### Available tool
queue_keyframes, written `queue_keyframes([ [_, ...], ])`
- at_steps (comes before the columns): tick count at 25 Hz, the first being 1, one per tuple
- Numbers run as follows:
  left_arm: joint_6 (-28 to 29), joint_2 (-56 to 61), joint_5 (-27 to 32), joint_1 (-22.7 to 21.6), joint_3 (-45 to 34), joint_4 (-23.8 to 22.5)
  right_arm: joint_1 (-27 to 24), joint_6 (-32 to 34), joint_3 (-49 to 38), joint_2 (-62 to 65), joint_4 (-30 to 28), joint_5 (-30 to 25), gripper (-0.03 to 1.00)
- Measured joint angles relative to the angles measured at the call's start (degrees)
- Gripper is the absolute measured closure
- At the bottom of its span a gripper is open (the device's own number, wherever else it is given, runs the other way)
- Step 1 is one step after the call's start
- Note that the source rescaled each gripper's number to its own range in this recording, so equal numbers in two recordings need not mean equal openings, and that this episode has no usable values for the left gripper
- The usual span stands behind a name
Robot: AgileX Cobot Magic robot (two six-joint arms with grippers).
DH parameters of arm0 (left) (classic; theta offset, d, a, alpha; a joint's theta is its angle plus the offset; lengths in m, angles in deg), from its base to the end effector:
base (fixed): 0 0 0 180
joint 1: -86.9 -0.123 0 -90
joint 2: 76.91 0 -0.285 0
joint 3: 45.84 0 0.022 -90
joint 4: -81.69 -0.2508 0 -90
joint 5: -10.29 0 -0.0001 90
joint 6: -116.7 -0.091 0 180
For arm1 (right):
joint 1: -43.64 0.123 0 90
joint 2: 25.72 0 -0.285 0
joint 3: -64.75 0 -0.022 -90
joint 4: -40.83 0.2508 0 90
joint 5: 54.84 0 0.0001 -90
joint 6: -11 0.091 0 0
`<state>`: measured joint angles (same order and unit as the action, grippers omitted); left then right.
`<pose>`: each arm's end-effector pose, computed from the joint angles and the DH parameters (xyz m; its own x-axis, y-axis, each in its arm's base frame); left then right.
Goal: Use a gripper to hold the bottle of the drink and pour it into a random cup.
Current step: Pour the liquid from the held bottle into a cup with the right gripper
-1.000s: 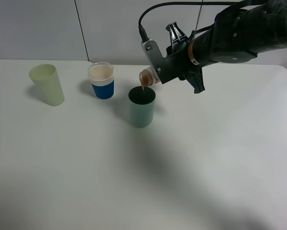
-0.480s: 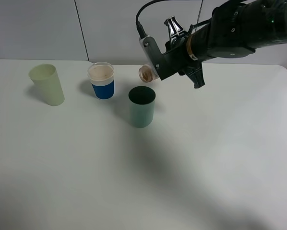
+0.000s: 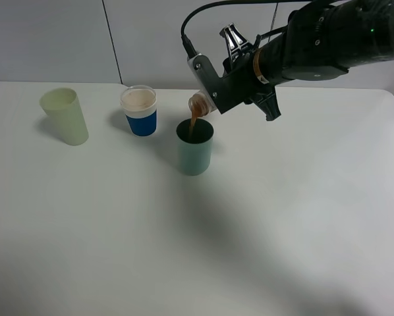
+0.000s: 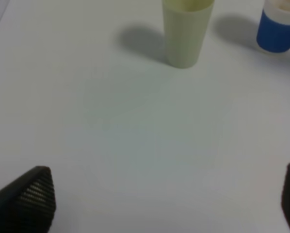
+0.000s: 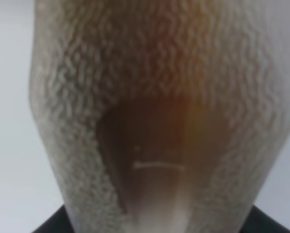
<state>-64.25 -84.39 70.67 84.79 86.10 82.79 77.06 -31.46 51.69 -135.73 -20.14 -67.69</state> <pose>-0.0064 -0.0018 0.2803 -0.4369 -0.0090 -0.8995 -0.0187 0.9998 -0.0009 0.3342 0.1992 0.2157 0.5219 -0.8016 0.2917 -0.4245 -0.5407 -0.7263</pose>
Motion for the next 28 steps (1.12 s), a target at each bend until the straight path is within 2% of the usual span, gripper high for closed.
queue_keyframes([
  [28, 0.00, 0.00, 0.00, 0.00, 0.00, 0.00, 0.50, -0.02, 0.00, 0.00, -4.48, 0.01, 0.95],
])
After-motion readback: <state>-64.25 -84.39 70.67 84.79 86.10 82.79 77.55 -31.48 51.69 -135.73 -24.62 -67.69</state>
